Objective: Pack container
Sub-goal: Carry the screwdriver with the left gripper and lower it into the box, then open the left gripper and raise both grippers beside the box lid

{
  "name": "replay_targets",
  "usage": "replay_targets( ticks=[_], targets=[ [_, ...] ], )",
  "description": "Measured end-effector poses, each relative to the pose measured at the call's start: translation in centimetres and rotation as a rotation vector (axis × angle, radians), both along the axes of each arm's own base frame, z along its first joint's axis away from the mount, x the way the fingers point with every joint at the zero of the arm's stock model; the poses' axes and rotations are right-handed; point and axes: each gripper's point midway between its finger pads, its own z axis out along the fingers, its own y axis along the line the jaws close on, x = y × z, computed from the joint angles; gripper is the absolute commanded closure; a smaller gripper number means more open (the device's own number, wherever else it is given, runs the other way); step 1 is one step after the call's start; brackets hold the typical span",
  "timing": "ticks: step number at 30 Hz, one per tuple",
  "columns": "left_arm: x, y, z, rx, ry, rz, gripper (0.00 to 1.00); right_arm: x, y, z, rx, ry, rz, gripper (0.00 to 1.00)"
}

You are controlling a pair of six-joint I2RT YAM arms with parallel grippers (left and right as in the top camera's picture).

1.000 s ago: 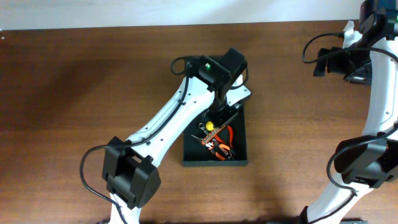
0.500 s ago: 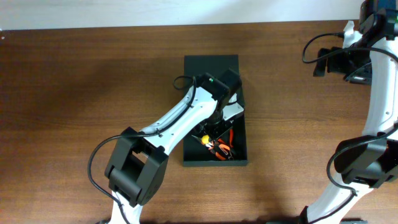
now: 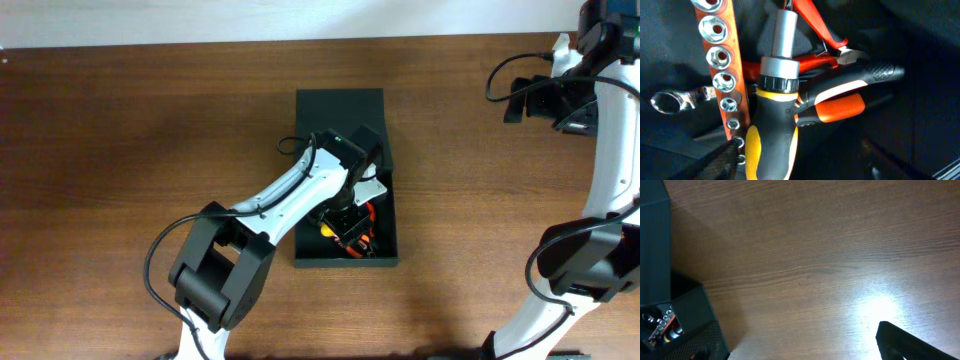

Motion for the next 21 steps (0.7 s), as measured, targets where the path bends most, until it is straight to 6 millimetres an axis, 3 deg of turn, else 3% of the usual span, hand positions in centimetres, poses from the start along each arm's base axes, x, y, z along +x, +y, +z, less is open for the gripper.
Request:
replay_targets(
  ticks=[6,10,15,18,21],
  targets=[
    [0.4,-0.3,0.1,-0.010,-0.014,0.007,0.06,0.0,0.0,0.0,0.000,0.000,0.000,0.01],
    [2.2,-1.6,2.0,-0.054,-0.070,0.034,0.01,0.0,0.0,0.0,0.000,0.000,0.000,0.01],
    [7.1,-3.3,8.5,-0.160,-0.219,0.124,0.01,0.0,0.0,0.0,0.000,0.000,0.000,0.01],
    [10.1,-2.2,13.0,-0.204,-0.308,0.197,0.01,0.0,0.0,0.0,0.000,0.000,0.000,0.01],
    [12.8,0.5,16.8,-0.219,-0.388,0.295,0.01,0.0,0.0,0.0,0.000,0.000,0.000,0.01]
  ],
)
